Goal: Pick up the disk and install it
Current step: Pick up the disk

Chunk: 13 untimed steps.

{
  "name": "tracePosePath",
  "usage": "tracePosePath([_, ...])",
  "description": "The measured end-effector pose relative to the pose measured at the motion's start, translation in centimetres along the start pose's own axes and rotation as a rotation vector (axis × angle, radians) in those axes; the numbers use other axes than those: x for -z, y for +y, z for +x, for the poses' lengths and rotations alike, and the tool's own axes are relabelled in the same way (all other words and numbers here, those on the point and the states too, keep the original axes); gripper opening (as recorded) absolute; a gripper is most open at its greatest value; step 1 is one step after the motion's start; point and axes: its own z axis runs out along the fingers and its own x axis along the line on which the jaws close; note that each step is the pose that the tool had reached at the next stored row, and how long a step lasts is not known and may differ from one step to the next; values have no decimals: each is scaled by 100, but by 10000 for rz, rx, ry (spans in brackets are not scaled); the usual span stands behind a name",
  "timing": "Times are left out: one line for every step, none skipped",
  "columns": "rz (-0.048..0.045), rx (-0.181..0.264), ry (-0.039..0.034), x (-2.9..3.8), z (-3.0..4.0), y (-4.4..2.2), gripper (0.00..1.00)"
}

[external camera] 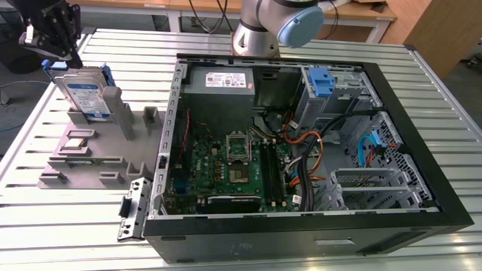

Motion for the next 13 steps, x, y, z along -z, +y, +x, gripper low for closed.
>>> tracePosePath([-7, 7, -57, -2, 1, 0, 10])
tracePosePath([-19, 12, -135, -4, 1, 0, 10])
tracePosePath([-34, 18, -227, -4, 0, 0, 10])
tracePosePath([-44, 23, -290, -5, 1, 0, 10])
tracePosePath([-48, 24, -319, -6, 0, 0, 10])
tracePosePath([-49, 22, -324, -7, -1, 0, 10])
tracePosePath([-47, 22, -325, -9, 0, 2, 10])
tracePosePath([-47, 24, -326, -11, 1, 5, 10])
tracePosePath([-49, 25, -325, -11, 2, 6, 10])
tracePosePath([-49, 25, -324, -11, 2, 6, 10])
tracePosePath([-50, 24, -324, -11, 1, 6, 10])
tracePosePath([-50, 24, -324, -11, 1, 6, 10])
tracePosePath([-49, 23, -325, -11, 1, 7, 10])
